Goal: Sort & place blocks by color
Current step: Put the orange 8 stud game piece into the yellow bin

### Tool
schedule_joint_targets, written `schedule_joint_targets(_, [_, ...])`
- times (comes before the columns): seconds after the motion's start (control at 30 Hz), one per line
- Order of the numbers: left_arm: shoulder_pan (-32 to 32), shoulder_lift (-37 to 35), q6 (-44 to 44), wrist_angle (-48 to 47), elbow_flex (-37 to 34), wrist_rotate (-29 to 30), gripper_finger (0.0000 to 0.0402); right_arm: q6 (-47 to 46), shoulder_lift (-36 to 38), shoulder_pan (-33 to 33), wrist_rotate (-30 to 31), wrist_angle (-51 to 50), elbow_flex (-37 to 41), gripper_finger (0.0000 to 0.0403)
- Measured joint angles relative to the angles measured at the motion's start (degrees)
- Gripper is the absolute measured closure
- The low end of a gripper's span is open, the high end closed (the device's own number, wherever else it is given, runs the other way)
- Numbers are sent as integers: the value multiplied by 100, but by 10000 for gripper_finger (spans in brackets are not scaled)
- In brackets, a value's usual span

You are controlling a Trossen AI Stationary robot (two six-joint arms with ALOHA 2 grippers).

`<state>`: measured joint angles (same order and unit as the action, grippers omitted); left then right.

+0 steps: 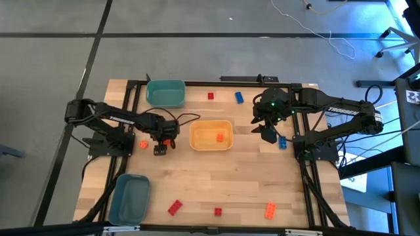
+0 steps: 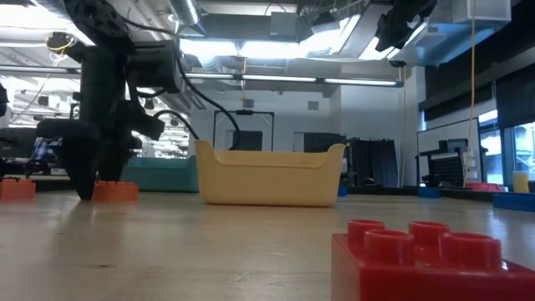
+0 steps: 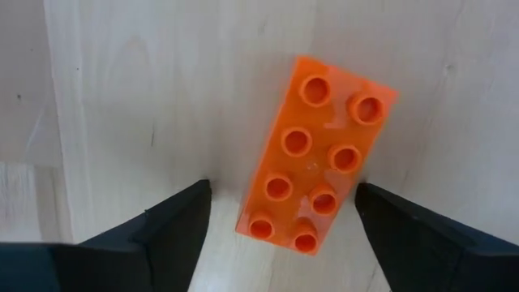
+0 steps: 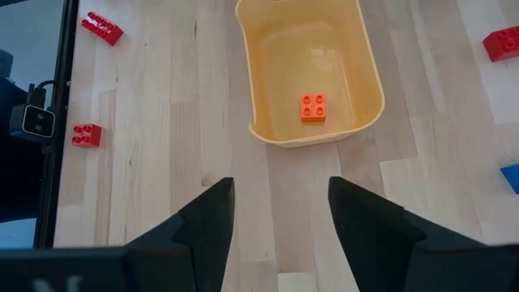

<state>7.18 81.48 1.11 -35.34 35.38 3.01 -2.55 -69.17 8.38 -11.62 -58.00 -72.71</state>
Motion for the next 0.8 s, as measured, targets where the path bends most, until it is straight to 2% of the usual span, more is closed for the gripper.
schedule_joint_targets(0.17, [-130, 10, -314, 38, 24, 48, 156, -20, 0, 0, 0, 0, 0, 201])
schedule_joint_targets(0.57, [-349, 10, -63, 102, 37, 78, 265, -15, 0, 0, 0, 0, 0, 201])
schedule_joint_targets(0.8, [-343, 9, 564, 131, 37, -91, 269, -11, 0, 0, 0, -2, 0, 201])
